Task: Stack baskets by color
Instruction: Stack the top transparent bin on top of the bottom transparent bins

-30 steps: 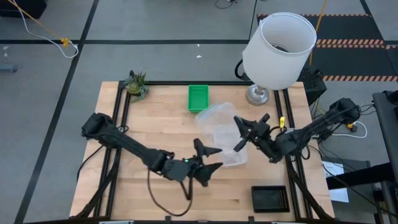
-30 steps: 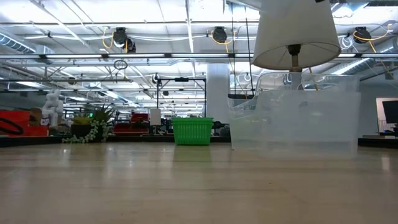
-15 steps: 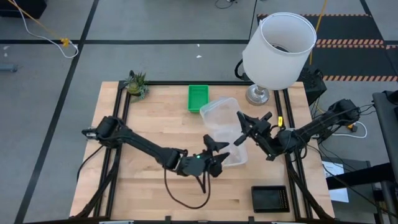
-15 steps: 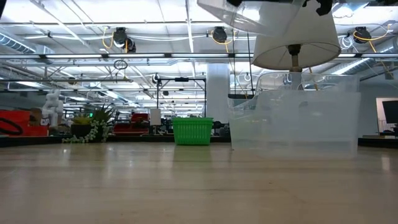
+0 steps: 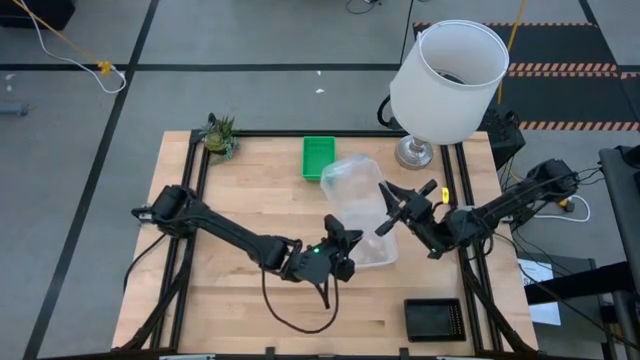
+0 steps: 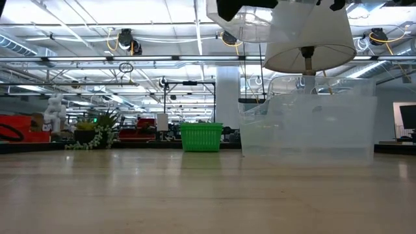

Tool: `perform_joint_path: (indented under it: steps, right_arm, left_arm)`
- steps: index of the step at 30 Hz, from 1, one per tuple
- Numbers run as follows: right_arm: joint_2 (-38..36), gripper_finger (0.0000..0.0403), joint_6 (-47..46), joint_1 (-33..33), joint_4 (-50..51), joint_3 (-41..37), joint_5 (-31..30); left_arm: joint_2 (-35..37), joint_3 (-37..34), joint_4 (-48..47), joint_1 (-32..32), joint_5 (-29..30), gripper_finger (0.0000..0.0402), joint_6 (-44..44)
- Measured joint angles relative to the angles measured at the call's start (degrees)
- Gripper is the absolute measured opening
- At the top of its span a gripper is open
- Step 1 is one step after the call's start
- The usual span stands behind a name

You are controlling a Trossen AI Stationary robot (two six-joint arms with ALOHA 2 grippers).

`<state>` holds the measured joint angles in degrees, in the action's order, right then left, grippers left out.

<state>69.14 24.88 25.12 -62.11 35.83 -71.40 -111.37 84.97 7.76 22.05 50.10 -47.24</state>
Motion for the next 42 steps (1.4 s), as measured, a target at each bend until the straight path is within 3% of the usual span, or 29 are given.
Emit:
perform_joint_path:
  steps: [3,8,14,21,26,32,37,39,42]
  right_arm:
    - [-0.31,0.0048,2.56,0.78,-0.04,0.02,0.12]
    - [-0.71,0.0081,10.61,3.73,0.29,0.84,-1.37]
    - [-0.8,0.0145,18.72,8.77,1.07,2.86,-17.21]
    - [-0.84,0.0229,24.92,18.16,1.63,2.96,-19.51]
    - [-1.61,0.0241,24.16,22.91,1.42,6.44,-19.46]
    - [-1.59,0.0239,26.19,27.96,2.8,13.9,-18.21]
    - [-2.42,0.0238,33.22,24.26,3.51,14.39,-5.6]
    - [-2.95,0.0238,36.25,20.11,4.32,14.39,3.7]
    - [-3.47,0.0238,31.69,13.29,10.57,14.41,21.45]
  left_arm:
    - [0.78,0.0,-2.27,0.26,0.0,0.0033,1.17]
    - [0.85,0.0,-3.42,0.67,-0.01,0.0038,0.95]
    - [0.87,-0.02,-6.69,0.76,0.53,0.0029,1.3]
    - [3.45,-0.09,-14.35,1.57,-0.37,0.0027,4.74]
    - [7.66,-0.11,-25.73,2.52,-7.91,0.0024,10.11]
    - [13.18,0.08,-30.04,2.38,-18.24,0.0017,21.12]
    - [15.32,-0.04,-33.01,1.49,-21.78,0.0022,27.52]
    - [15.96,-0.04,-34.85,1.47,-21.77,0.0022,28.96]
    - [16.28,-0.01,-37.38,1.32,-21.6,0.0022,30.74]
